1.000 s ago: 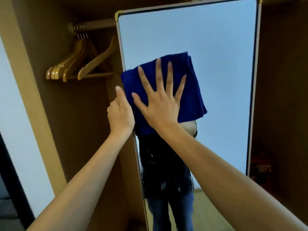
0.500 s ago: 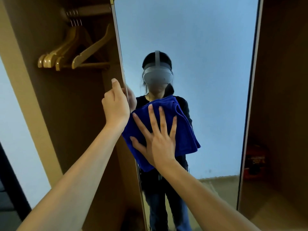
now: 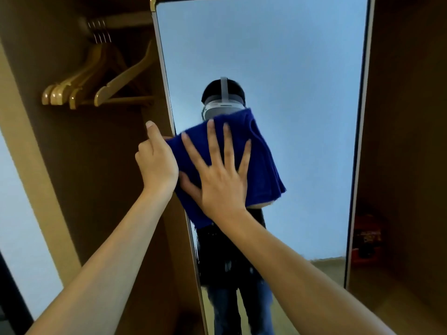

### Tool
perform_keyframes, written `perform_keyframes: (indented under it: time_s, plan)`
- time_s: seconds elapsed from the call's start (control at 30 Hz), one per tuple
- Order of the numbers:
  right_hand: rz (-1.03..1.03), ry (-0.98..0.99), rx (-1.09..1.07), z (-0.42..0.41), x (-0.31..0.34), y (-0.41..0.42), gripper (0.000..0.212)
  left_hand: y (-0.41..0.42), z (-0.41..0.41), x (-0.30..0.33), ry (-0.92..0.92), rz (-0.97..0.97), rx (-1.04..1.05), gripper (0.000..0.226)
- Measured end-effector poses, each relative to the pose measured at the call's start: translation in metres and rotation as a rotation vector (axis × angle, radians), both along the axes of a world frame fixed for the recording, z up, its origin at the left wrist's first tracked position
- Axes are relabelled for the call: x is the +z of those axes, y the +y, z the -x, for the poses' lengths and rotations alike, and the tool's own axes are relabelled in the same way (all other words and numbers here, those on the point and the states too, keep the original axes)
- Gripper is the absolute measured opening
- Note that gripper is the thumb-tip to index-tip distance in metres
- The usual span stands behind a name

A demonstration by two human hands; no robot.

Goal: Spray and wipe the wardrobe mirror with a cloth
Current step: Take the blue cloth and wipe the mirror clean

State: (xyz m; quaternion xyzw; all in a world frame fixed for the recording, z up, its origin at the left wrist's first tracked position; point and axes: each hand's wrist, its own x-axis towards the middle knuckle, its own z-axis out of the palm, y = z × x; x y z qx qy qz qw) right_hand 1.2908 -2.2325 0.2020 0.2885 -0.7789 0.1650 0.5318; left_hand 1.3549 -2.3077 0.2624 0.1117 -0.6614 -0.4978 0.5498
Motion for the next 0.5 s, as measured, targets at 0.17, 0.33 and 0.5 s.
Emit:
perform_keyframes:
  time_s: [0.17,0.33,0.5]
  plan:
    - [-0.077,-0.003,-0.010,0.001,-0.044,0.004,0.074,0.003,0.003,-0.002,0.050,-0.035,0.017,0.053]
    - [-0.061,-0.009,-0.007,0.006,-0.047,0.018,0.072,0.008,0.012,-0.007,0.101,0.009,0.112,0.050]
    - [-0.002,-0.005,-0.037,0.024,-0.050,0.047,0.074,0.008,0.020,-0.012,0.130,0.035,0.175,0.053]
